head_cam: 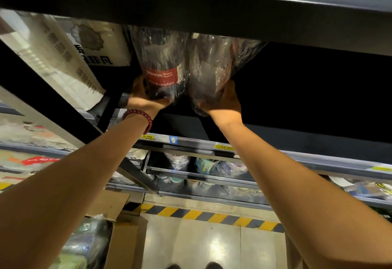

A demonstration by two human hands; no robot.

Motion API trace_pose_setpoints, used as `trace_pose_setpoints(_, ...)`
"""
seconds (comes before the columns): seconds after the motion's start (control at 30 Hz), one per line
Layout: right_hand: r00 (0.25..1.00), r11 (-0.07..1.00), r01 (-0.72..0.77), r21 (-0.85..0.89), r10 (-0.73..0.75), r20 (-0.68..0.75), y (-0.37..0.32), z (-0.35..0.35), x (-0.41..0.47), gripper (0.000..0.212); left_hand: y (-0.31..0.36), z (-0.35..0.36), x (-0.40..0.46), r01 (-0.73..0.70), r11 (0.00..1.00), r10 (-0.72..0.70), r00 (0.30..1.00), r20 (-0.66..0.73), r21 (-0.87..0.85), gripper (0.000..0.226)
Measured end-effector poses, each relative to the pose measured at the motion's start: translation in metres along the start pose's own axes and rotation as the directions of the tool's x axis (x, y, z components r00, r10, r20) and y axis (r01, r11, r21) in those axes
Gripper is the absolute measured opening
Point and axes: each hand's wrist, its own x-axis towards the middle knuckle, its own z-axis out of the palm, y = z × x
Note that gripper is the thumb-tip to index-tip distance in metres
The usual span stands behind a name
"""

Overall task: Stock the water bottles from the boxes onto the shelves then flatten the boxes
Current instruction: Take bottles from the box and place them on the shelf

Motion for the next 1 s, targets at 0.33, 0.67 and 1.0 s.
trace_pose_setpoints(0.33,0.98,0.952,-0.199,0.233,0.197,0.034,0.009,-0.079,-0.082,0.068,-0.002,-0.011,-0.108,-0.266,0.851,0.22,0.964,0.152,0.453,0.065)
trace_pose_setpoints(0.67,0.868,0.833,-0.414,0.368,0.483,-0.117,0.088,-0.228,-0.234,0.067,-0.063,0.095,-0.251,-0.426,0.669,-0.208,0.679,0.704,0.609,0.067)
trace_pose_setpoints(1.0,0.448,0.507,-0.634,0.583,0.856,-0.258,0.248,-0.364,-0.399,0.058,-0.204,0.261,-0.392,-0.591,0.47,-0.517,0.417,0.747,0.656,0.069)
